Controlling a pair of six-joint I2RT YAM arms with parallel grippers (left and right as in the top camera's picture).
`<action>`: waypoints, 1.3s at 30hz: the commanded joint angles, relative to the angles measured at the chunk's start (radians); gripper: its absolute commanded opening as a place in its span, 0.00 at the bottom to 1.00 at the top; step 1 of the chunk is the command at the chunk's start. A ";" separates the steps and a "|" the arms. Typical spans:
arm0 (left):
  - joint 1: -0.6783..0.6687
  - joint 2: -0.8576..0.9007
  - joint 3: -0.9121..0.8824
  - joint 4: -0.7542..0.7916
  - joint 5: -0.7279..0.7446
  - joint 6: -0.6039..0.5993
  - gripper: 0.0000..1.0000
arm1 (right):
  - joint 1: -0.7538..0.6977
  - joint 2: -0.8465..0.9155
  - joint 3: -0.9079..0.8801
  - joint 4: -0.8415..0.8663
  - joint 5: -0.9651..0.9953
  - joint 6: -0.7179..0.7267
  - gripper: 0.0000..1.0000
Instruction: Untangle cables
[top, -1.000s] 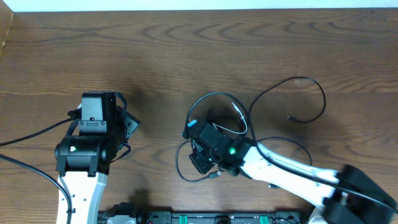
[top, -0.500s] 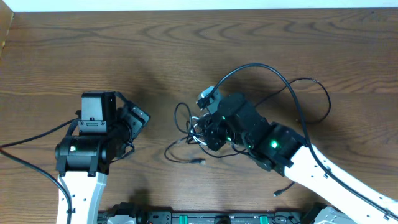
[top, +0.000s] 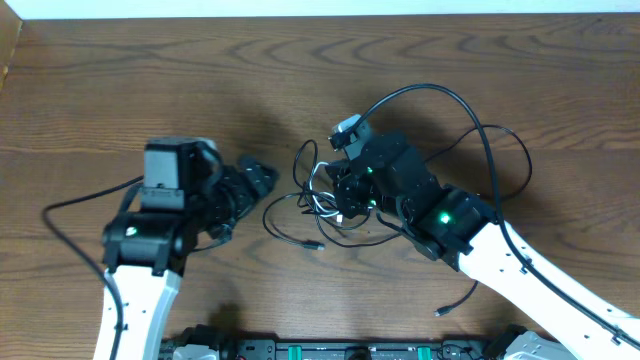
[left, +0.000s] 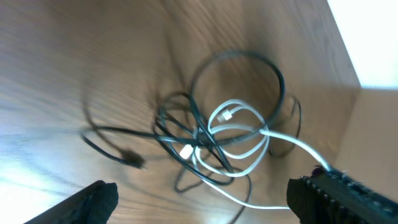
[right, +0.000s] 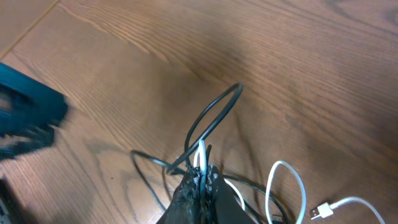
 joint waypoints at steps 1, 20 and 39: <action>-0.087 0.051 -0.047 0.076 0.060 -0.033 0.91 | -0.007 -0.026 0.019 0.009 0.002 -0.003 0.01; -0.291 0.466 -0.063 0.258 -0.161 -0.221 0.91 | -0.008 -0.346 0.028 -0.004 0.372 -0.161 0.01; -0.262 0.523 -0.061 0.286 -0.249 -0.174 0.13 | -0.079 -0.356 0.027 -0.315 0.582 0.058 0.03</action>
